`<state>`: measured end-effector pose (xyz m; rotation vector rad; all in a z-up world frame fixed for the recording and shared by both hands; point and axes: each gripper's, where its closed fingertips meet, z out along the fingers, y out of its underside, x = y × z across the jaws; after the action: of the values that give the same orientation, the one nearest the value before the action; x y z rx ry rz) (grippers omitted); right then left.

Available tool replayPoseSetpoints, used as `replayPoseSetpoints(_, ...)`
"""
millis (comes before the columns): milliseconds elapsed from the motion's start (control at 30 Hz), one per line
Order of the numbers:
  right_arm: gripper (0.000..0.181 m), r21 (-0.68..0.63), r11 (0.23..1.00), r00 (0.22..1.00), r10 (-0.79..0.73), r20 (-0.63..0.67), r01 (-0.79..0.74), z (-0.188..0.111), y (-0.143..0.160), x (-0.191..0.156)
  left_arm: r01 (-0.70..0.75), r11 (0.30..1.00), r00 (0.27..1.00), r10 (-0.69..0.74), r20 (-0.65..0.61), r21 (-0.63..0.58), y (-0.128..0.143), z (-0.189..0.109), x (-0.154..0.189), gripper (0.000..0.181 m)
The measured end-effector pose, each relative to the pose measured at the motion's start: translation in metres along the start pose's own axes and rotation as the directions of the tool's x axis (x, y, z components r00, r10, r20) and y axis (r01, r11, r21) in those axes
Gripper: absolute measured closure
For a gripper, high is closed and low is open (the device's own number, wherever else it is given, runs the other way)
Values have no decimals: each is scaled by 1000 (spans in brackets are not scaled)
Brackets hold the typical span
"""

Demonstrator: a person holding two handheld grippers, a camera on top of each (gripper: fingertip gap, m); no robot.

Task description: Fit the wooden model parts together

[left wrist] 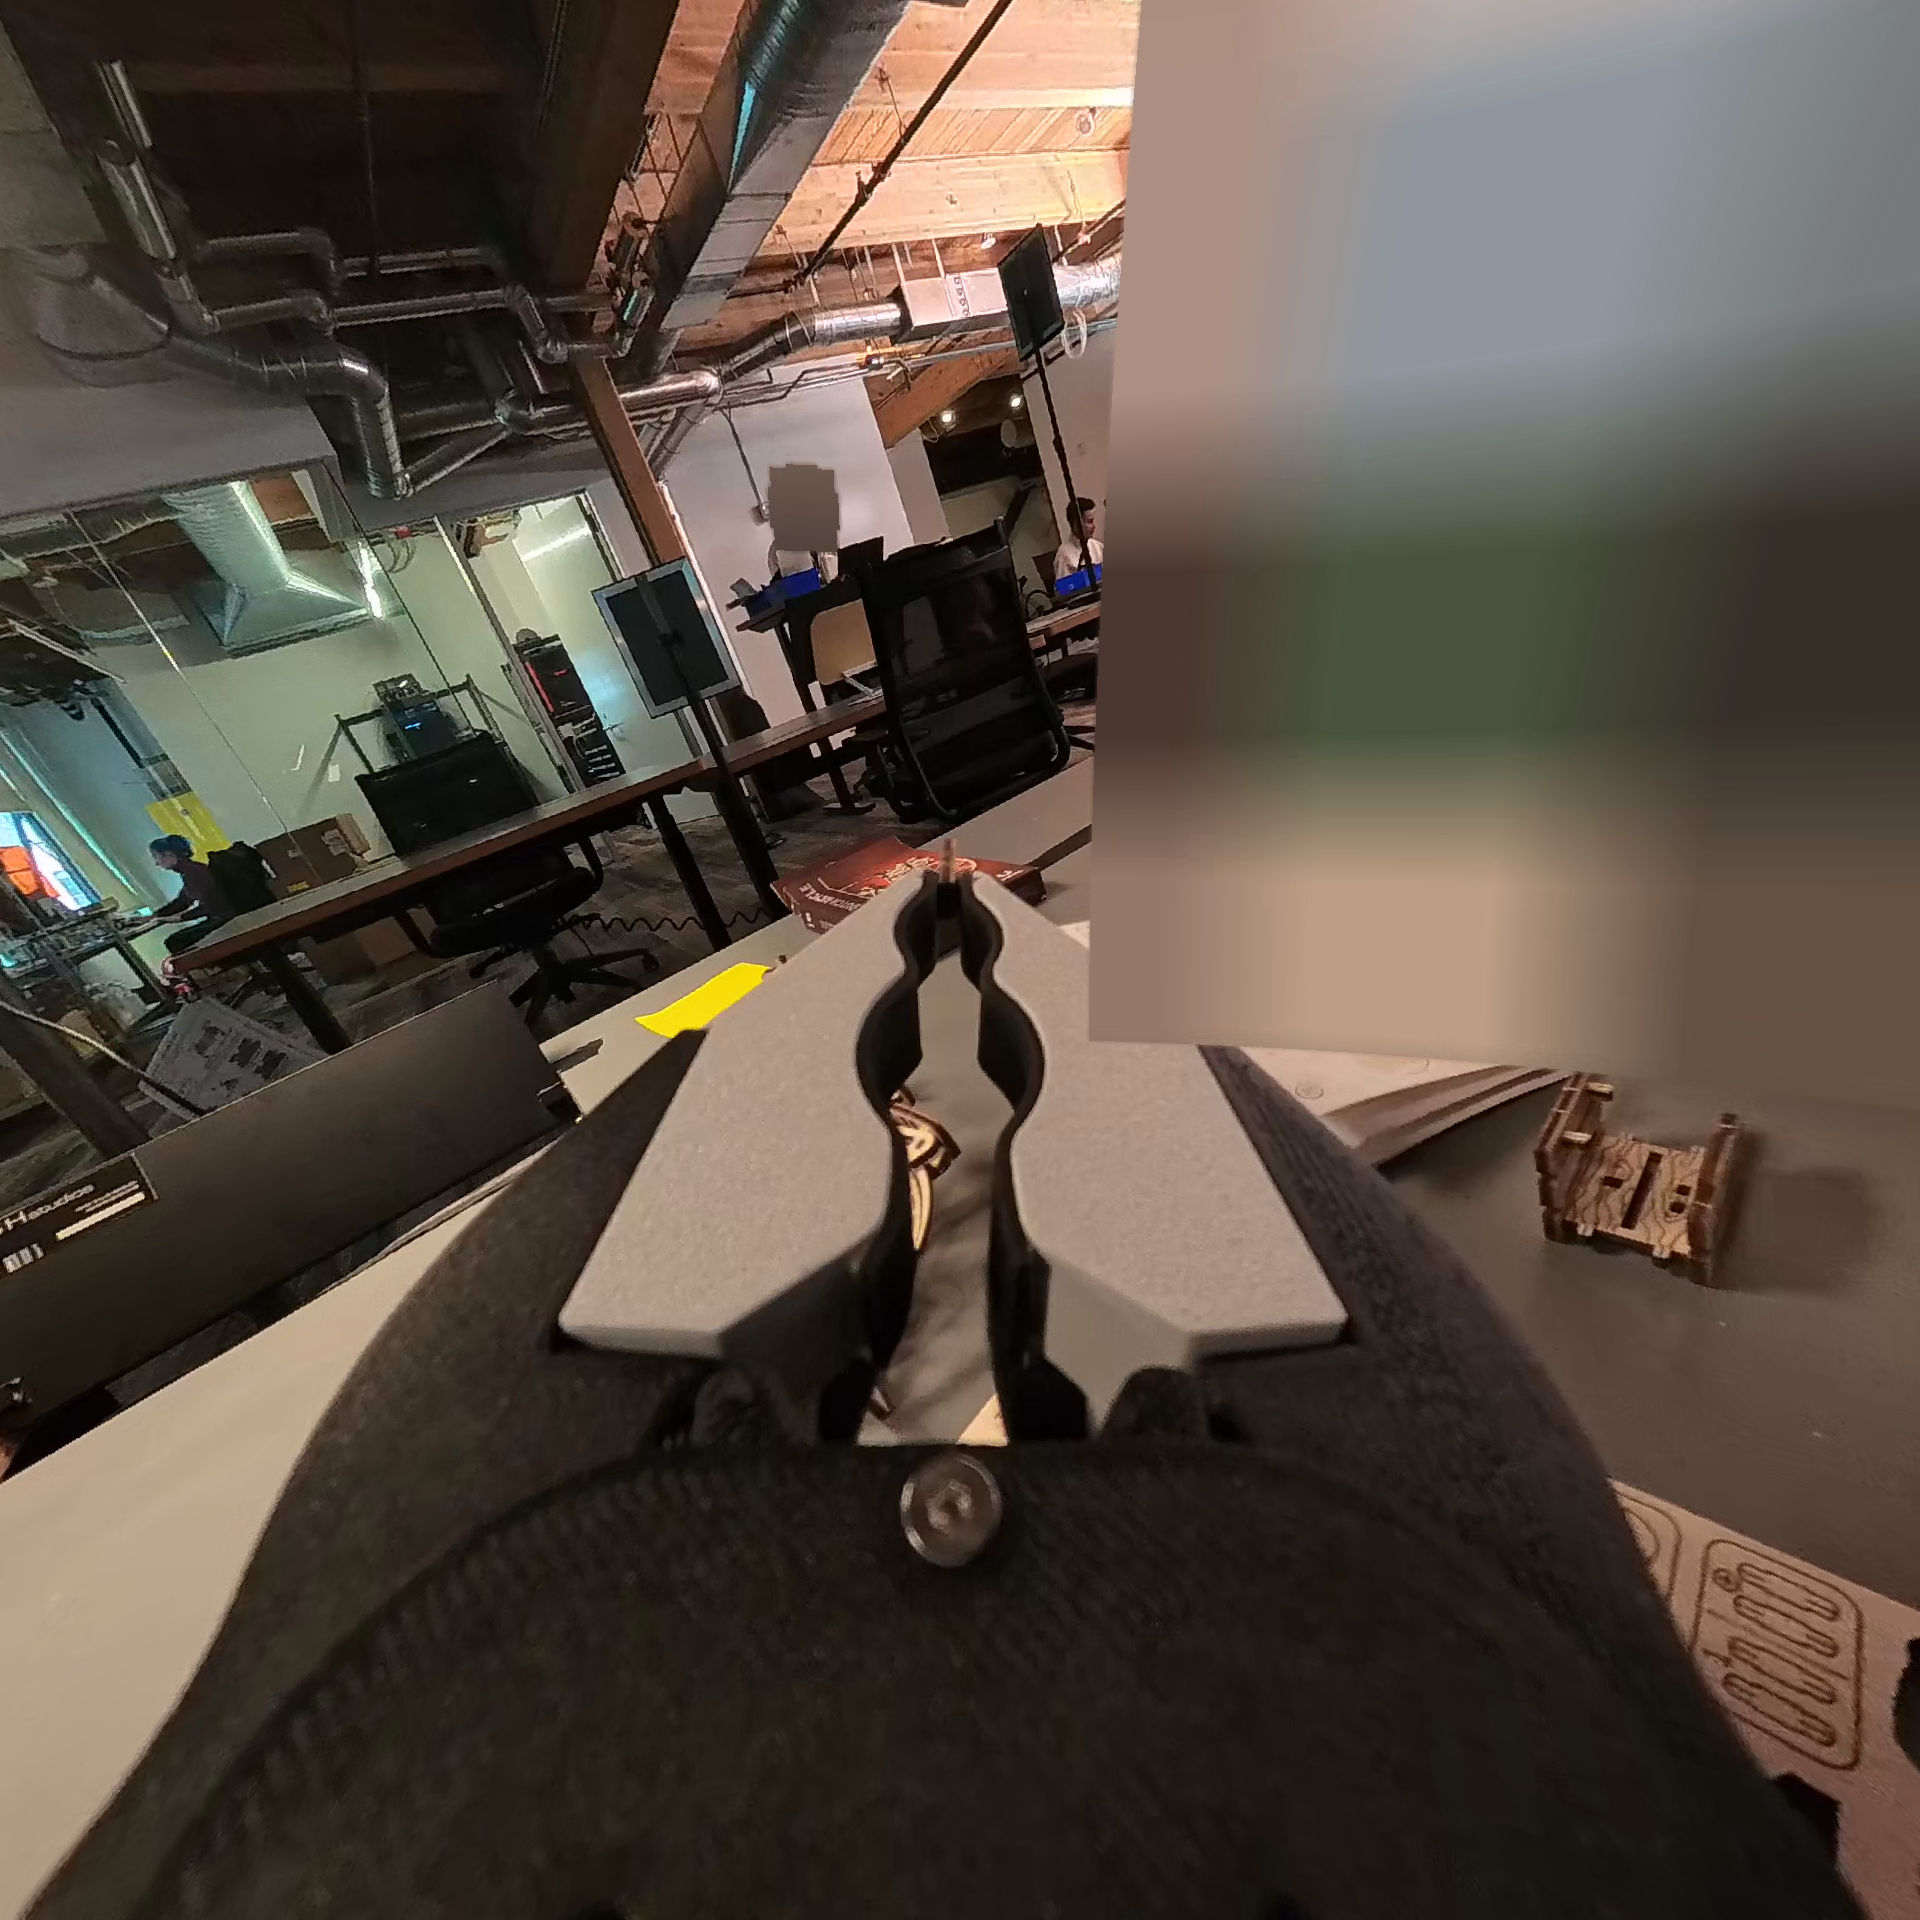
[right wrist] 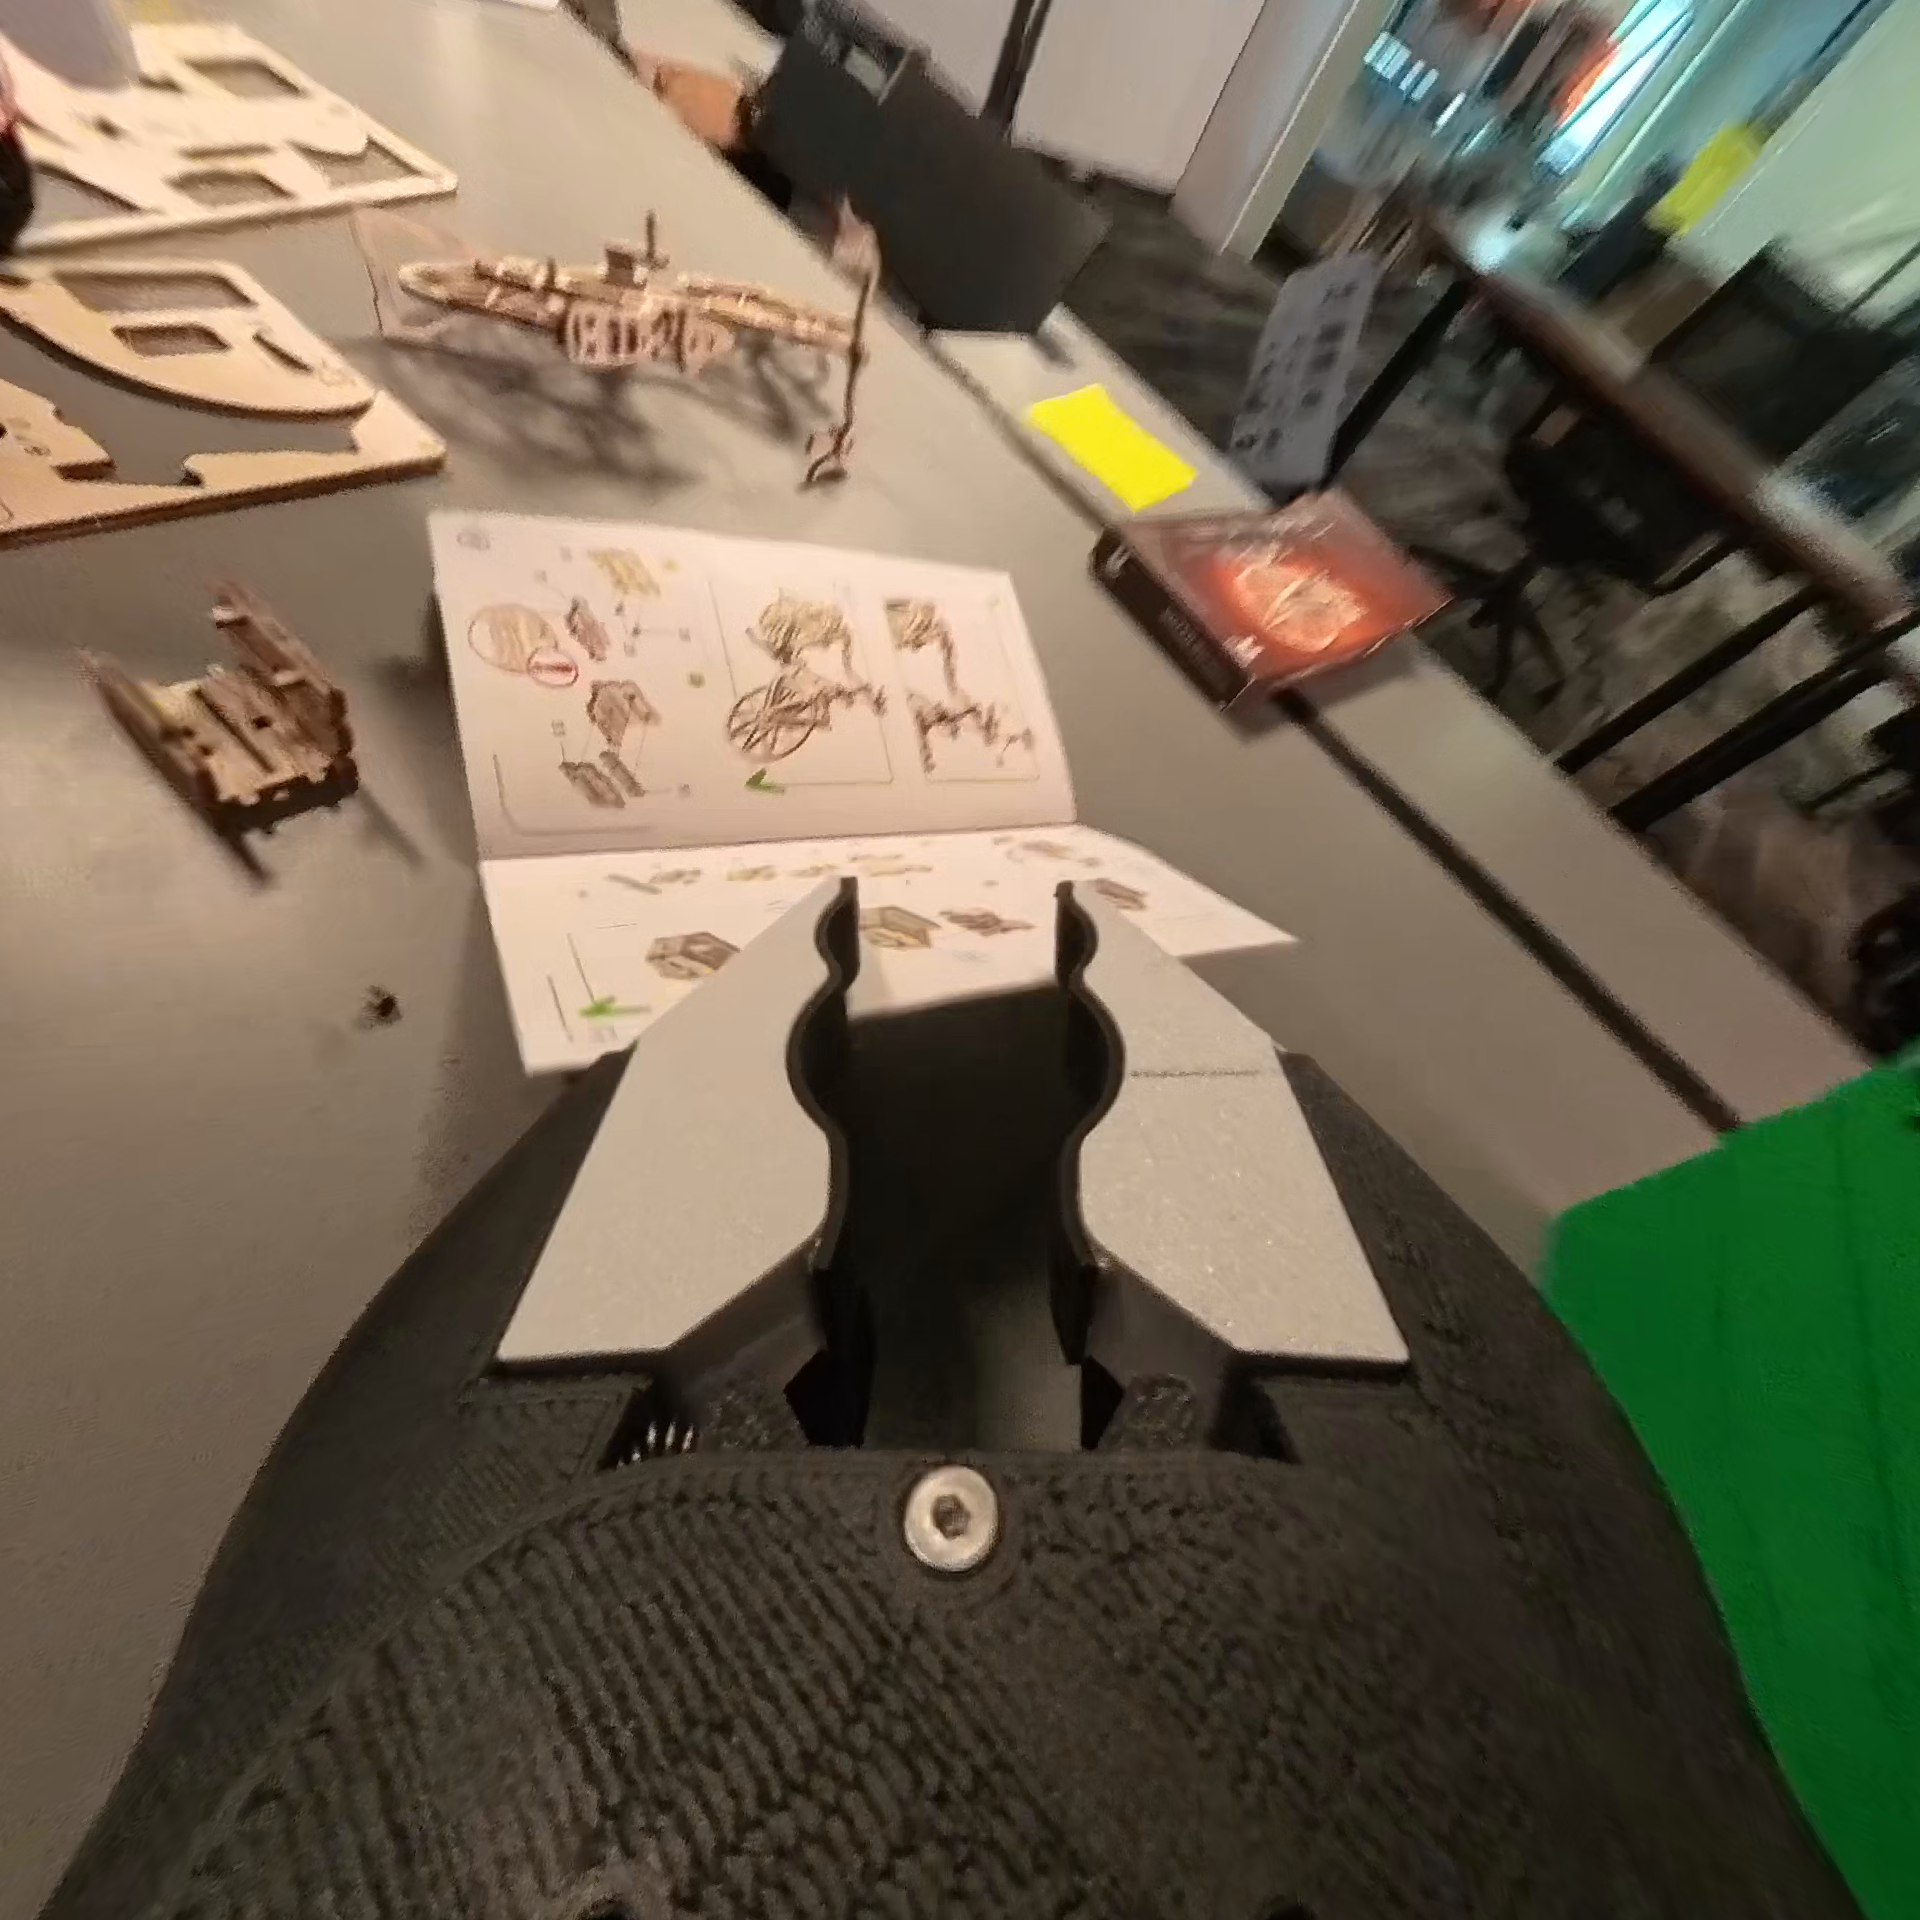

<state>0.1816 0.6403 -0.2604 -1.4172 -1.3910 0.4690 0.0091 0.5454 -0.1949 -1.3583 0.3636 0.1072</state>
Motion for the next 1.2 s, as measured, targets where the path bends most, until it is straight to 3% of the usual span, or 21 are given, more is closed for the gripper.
replayPoseSetpoints(167,145,233,966,978,-62,-202,109,-30,-49,16,7,1000,1000,-7,10,20,-5,-1,0,180)
replayPoseSetpoints(267,148,379,918,978,-41,-205,118,-41,-86,-4,25,998,1000,-25,-2,52,-13,-2,6,180)
replayPoseSetpoints(333,147,410,907,987,-35,-155,96,-34,-104,-27,135,988,989,-130,-68,76,-21,-2,17,180)
replayPoseSetpoints(467,138,353,931,995,-66,-79,90,-6,-121,-71,432,897,872,-389,-299,93,-42,-5,45,180)
replayPoseSetpoints(533,139,297,928,971,-187,-148,224,1,-123,-82,536,843,791,-482,-377,47,-45,-6,53,180)
replayPoseSetpoints(633,143,173,877,877,-394,-276,448,5,-120,-86,607,791,697,-575,-429,-74,-37,-3,62,180)
replayPoseSetpoints(833,147,34,760,735,-615,-287,649,13,-107,-97,603,743,592,-661,-462,-291,-18,0,85,180)
replayPoseSetpoints(1000,158,6,736,714,-654,-251,677,19,-98,-101,553,744,547,-664,-510,-376,-15,-4,100,180)
replayPoseSetpoints(1100,176,9,727,705,-662,-254,686,17,-97,-100,506,766,559,-641,-526,-397,-13,-6,108,180)
replayPoseSetpoints(1167,177,6,733,711,-658,-248,680,16,-94,-98,476,782,575,-623,-530,-402,-12,-5,111,180)
replayPoseSetpoints(1200,176,1,738,714,-653,-254,675,14,-92,-95,461,792,583,-611,-535,-401,-12,-6,113,171)
